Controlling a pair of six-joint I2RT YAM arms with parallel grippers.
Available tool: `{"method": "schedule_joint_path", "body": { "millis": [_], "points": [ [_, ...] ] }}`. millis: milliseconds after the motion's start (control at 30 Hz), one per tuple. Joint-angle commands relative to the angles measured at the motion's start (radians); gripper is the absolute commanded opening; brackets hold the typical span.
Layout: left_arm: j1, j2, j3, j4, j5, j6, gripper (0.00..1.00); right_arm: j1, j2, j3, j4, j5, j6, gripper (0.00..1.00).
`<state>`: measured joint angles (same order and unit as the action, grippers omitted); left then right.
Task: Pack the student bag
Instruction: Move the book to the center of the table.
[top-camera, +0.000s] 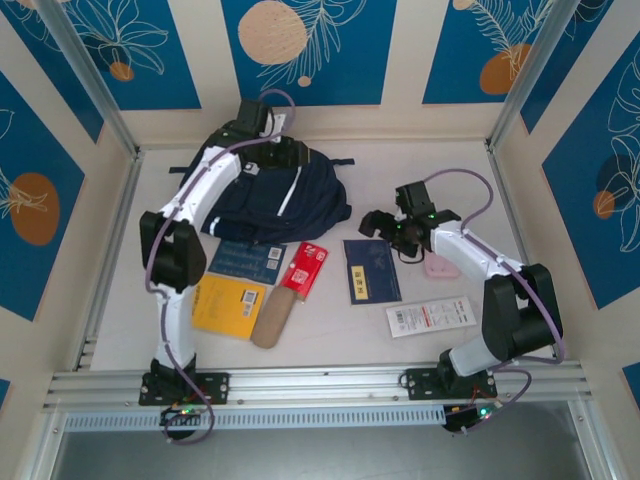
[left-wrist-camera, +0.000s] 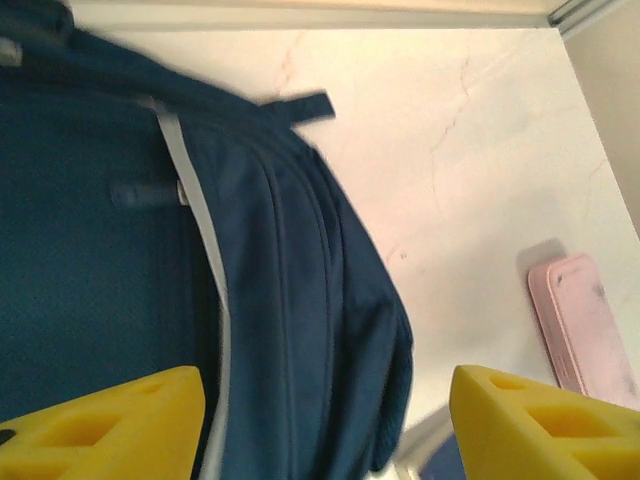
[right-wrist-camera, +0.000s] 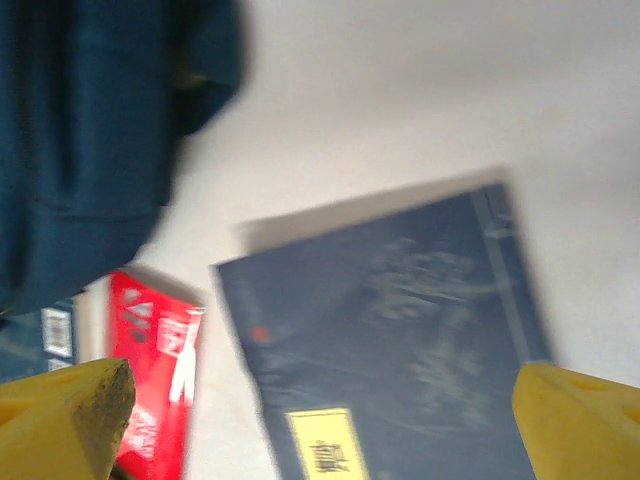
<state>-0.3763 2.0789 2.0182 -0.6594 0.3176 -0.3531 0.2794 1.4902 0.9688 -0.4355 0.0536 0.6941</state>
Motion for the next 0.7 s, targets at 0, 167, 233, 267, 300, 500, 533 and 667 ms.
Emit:
{"method": "schedule_joint_path", "body": {
  "millis": [0,167,233,267,300,500,533,667],
  "points": [
    [-0.065,-0.196,-0.238,0.118,-0.079,-0.113,0.66,-0.028,0.022,-0.010,-0.016,-0.048,-0.022,0.98],
    [-0.160,-0.353,-0.556,0.238,-0.006,-0.250,0.66,-0.031,0.081,-0.010,-0.033,-0.014,-0.034,0.99],
    [-0.221,-0.382,-0.660,0.298,-0.004,-0.305,0.66,-0.034,0.091,-0.020,-0.037,0.033,-0.016,0.98],
    [-0.254,-0.387,-0.699,0.323,-0.015,-0.338,0.67,-0.037,0.093,-0.033,-0.023,0.039,-0.007,0.98],
    [-0.286,-0.381,-0.727,0.345,-0.019,-0.371,0.67,-0.037,0.096,-0.042,-0.007,0.036,0.000,0.98],
    [-0.417,-0.298,-0.748,0.375,-0.073,-0.465,0.68,-0.039,0.086,-0.118,0.055,-0.006,0.052,0.98],
    [-0.426,-0.290,-0.754,0.371,-0.087,-0.480,0.68,-0.040,0.087,-0.132,0.063,-0.017,0.056,0.98],
    [-0.440,-0.272,-0.794,0.399,-0.090,-0.467,0.68,-0.041,0.111,-0.161,0.086,-0.080,0.033,0.98]
  ]
}}
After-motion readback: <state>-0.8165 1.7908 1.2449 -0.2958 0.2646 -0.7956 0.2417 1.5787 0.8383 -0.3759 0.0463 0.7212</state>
